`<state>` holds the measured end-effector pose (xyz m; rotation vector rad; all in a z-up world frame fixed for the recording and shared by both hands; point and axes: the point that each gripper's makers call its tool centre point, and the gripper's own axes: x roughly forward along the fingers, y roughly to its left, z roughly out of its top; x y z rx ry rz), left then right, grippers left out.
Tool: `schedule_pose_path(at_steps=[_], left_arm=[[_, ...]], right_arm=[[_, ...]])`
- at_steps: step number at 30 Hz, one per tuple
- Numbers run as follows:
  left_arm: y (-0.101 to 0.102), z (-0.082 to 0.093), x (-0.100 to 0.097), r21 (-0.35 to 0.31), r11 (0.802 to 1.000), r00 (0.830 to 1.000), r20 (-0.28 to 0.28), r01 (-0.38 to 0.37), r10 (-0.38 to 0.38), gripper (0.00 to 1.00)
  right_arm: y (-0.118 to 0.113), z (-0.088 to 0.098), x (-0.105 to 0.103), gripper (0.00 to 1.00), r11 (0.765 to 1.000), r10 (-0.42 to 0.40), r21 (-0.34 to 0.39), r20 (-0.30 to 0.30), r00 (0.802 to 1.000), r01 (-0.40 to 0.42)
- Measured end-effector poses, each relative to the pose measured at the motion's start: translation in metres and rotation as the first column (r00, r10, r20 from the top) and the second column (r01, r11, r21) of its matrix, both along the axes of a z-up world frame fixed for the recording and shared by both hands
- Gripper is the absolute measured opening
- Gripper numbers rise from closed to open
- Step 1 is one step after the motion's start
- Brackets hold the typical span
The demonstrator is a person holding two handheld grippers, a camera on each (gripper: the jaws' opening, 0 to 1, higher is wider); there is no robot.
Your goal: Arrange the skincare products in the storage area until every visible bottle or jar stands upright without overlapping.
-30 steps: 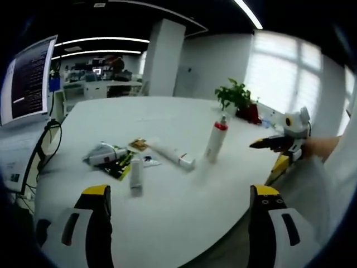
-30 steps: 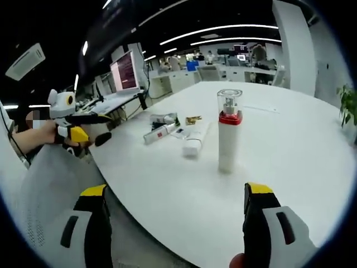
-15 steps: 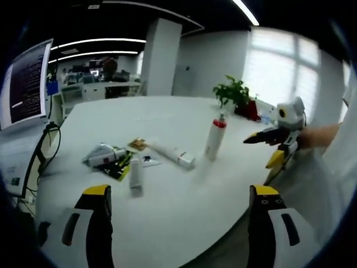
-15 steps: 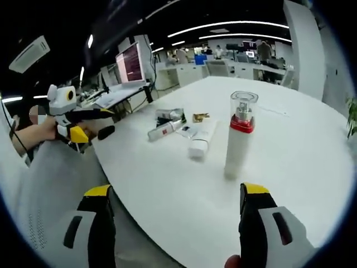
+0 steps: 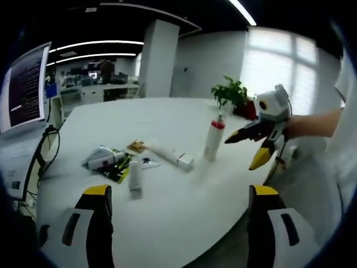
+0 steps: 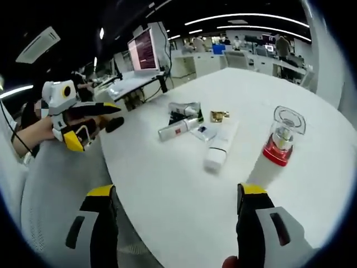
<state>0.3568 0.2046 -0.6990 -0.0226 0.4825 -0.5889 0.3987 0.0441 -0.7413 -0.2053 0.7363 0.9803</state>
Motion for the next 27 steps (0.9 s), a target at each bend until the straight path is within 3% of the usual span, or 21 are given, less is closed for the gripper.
schedule_pose_path(at_steps=[11,19,27], left_arm=[[-0.01,-0.001,-0.004,-0.021,0.999,0.999,-0.018,0.031,-0.031,0.93],[-0.014,-0.007,-0.006,-0.023,0.998,0.998,-0.045,0.051,-0.052,0.93],[-0.011,-0.008,-0.006,-0.035,0.998,0.998,-0.055,0.043,-0.045,0.93]], right_arm=[[0.029,-0.008,0.028,0.85,0.997,-0.015,-0.079,-0.015,1.0,0.013],[0.046,-0.019,0.065,0.8,0.988,-0.049,-0.146,-0.022,0.999,0.045],[0.064,-0.03,0.09,0.78,0.973,-0.028,-0.232,-0.049,0.998,0.016]])
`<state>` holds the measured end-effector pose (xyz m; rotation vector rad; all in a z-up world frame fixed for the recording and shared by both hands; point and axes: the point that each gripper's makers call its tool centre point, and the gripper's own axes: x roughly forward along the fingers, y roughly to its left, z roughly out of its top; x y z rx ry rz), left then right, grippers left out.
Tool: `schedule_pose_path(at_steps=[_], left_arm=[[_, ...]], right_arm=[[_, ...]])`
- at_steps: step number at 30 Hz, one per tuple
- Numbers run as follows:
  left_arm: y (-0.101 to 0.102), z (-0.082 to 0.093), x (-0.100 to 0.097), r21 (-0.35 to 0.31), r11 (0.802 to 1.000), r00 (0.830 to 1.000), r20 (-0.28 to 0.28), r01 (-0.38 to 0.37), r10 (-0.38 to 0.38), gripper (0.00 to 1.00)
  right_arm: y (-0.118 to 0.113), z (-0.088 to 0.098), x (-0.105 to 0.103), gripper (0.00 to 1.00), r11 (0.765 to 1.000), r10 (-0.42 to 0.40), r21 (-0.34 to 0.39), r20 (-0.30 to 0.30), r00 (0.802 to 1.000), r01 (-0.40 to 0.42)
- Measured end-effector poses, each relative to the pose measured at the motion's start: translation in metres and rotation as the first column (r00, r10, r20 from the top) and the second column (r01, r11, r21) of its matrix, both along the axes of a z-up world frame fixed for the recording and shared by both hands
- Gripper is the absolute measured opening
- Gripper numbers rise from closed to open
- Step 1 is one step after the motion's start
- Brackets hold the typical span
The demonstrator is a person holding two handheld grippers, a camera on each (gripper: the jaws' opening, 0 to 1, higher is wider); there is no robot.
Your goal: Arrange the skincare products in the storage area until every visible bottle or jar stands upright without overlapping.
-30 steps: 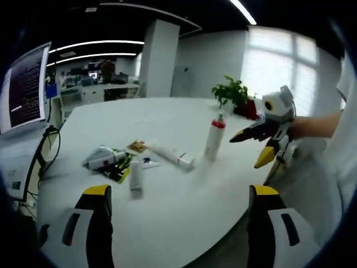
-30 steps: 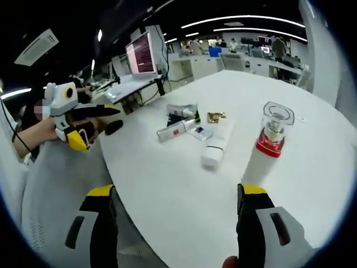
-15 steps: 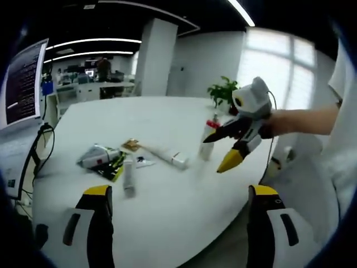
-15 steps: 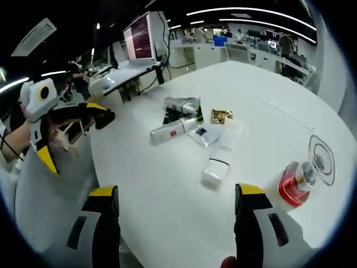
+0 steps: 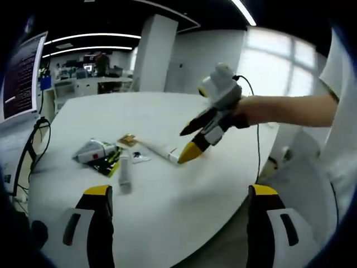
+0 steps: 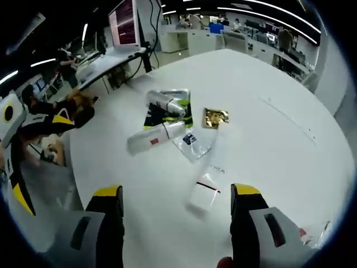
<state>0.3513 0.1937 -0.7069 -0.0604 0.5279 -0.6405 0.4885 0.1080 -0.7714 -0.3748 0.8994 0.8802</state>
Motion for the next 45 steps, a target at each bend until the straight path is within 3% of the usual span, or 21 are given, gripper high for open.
schedule_pose_path(at_steps=[8,15,30,42,45], left_arm=[[0.005,-0.004,0.001,0.007,1.0,1.0,-0.004,-0.011,0.011,0.93],[0.009,-0.009,0.001,0.006,1.0,0.999,-0.025,-0.03,0.03,0.92],[0.009,-0.016,-0.001,0.011,0.999,0.998,-0.06,-0.034,0.035,0.91],[0.012,-0.024,-0.002,0.046,0.998,0.996,-0.081,-0.035,0.039,0.89],[0.012,-0.024,-0.001,0.046,0.998,0.996,-0.082,-0.037,0.041,0.89]], right_arm=[[0.002,-0.023,0.03,0.76,0.996,-0.018,-0.089,-0.04,0.999,0.014],[-0.007,-0.043,0.039,0.72,0.987,-0.042,-0.159,-0.085,0.995,0.028],[-0.002,-0.063,0.064,0.63,0.981,-0.079,-0.183,-0.085,0.993,0.062],[0.002,-0.066,0.074,0.56,0.975,-0.094,-0.208,-0.059,0.994,0.08],[0.003,-0.069,0.087,0.53,0.975,-0.103,-0.205,-0.052,0.993,0.09]])
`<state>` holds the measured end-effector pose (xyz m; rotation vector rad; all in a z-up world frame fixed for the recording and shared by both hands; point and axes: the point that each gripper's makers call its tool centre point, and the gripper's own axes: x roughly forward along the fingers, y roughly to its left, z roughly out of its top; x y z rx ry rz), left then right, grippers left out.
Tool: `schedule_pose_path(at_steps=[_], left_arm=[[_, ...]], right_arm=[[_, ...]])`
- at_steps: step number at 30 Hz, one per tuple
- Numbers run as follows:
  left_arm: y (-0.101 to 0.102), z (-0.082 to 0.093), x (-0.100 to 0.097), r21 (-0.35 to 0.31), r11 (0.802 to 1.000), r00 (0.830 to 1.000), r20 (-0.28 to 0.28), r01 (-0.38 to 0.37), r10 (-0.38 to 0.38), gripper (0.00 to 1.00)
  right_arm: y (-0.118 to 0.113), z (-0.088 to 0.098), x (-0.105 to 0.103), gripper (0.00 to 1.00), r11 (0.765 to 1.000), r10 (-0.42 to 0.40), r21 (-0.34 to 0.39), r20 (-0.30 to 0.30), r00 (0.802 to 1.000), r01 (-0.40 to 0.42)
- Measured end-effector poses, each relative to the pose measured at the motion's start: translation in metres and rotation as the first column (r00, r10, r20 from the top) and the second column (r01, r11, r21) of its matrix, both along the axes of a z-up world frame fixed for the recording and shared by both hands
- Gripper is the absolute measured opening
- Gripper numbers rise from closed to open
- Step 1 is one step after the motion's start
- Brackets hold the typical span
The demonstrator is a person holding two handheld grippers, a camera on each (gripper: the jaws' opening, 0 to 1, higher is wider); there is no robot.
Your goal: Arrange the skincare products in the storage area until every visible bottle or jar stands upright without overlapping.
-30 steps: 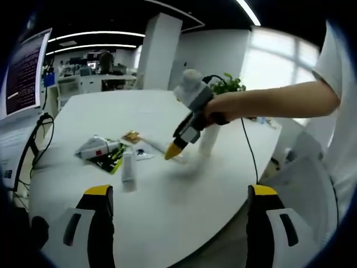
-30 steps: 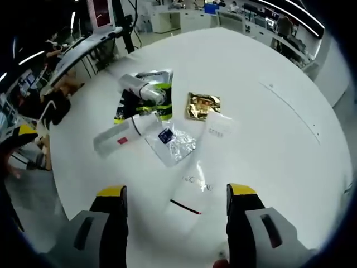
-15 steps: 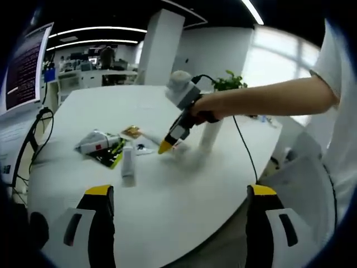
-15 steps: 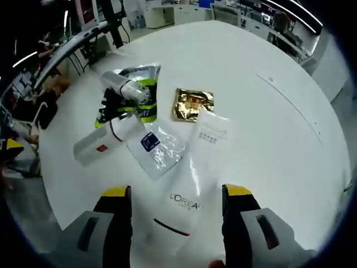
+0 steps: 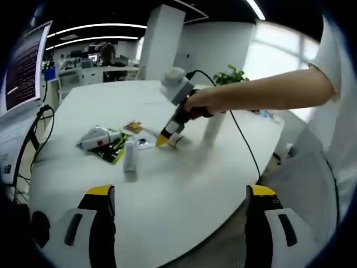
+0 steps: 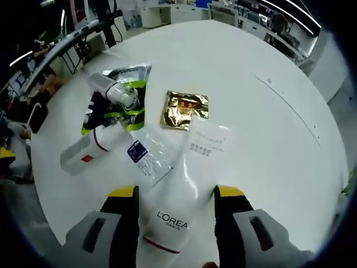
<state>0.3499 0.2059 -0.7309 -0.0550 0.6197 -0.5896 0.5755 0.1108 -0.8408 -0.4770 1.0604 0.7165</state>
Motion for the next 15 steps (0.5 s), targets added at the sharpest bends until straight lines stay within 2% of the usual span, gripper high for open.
schedule_pose_path(at_steps=[4,6,7,8,10,13,15], left_arm=[[0.001,-0.001,0.0,0.008,1.0,1.0,-0.003,0.002,-0.001,0.89],[0.001,-0.002,0.0,0.01,1.0,1.0,-0.005,0.001,-0.001,0.89],[0.002,-0.002,0.0,0.011,1.0,1.0,-0.006,0.001,-0.001,0.89],[0.002,-0.002,0.0,0.012,1.0,1.0,-0.006,0.001,-0.001,0.89],[0.001,-0.003,0.0,0.016,1.0,1.0,-0.006,0.003,-0.003,0.89],[0.001,-0.003,-0.001,0.018,1.0,1.0,-0.006,0.005,-0.005,0.89],[0.001,-0.003,-0.001,0.02,1.0,1.0,-0.005,0.006,-0.006,0.89]], right_arm=[[-0.002,0.002,0.001,0.49,1.0,-0.005,-0.002,0.011,1.0,0.005],[-0.003,-0.001,0.008,0.43,1.0,-0.003,0.006,0.03,1.0,0.003],[-0.003,-0.001,0.013,0.39,1.0,0.002,0.02,0.053,0.999,-0.003],[-0.005,0.003,0.003,0.37,1.0,0.002,0.023,0.051,0.999,-0.004],[-0.003,0.003,0.011,0.35,0.999,-0.022,0.037,0.105,0.994,0.018],[0.0,0.007,0.006,0.32,0.999,-0.025,0.036,0.133,0.991,0.02],[0.002,0.007,0.011,0.31,0.999,-0.02,0.034,0.158,0.987,0.015]])
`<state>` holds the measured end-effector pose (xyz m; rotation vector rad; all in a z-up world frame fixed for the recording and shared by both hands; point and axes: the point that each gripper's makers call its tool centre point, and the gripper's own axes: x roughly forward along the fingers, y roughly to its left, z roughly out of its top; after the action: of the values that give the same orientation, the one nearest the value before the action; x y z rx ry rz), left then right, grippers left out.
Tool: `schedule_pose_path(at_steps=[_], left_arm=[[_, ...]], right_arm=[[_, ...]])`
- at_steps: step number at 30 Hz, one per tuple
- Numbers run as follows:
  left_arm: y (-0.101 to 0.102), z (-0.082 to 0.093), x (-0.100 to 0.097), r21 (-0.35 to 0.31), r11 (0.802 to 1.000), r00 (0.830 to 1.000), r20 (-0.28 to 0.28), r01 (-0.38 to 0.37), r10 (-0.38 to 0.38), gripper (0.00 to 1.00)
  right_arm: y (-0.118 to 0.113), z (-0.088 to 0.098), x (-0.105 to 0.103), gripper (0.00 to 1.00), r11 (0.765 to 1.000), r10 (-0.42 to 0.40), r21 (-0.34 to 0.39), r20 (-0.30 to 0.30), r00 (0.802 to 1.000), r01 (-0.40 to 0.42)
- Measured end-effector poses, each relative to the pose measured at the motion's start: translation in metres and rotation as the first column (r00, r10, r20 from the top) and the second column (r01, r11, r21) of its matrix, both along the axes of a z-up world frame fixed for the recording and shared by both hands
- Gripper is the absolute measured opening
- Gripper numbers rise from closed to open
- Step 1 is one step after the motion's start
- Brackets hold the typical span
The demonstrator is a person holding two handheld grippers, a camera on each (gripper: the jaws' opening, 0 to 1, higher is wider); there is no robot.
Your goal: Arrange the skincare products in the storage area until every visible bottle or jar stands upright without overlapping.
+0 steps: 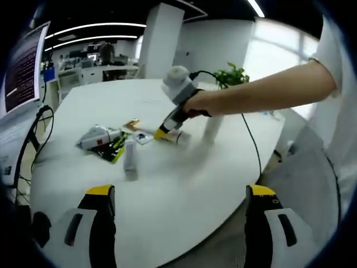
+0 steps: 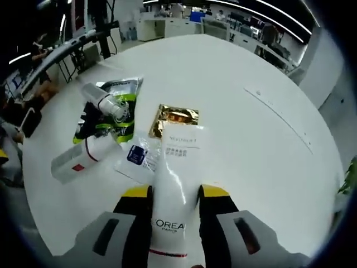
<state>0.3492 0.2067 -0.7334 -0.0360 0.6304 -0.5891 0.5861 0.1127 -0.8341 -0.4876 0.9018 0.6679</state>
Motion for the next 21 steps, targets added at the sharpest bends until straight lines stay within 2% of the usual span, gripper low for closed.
schedule_pose_path(at_steps=[9,21], left_arm=[[0.002,0.001,0.002,-0.003,1.0,1.0,0.008,-0.007,0.007,0.89],[0.001,0.002,0.001,-0.005,1.0,1.0,0.008,-0.004,0.005,0.89]], right_arm=[[-0.003,0.006,0.002,0.28,1.0,-0.01,0.013,0.056,0.998,0.01],[-0.004,0.019,0.002,0.28,0.998,-0.022,0.059,0.085,0.996,0.017]])
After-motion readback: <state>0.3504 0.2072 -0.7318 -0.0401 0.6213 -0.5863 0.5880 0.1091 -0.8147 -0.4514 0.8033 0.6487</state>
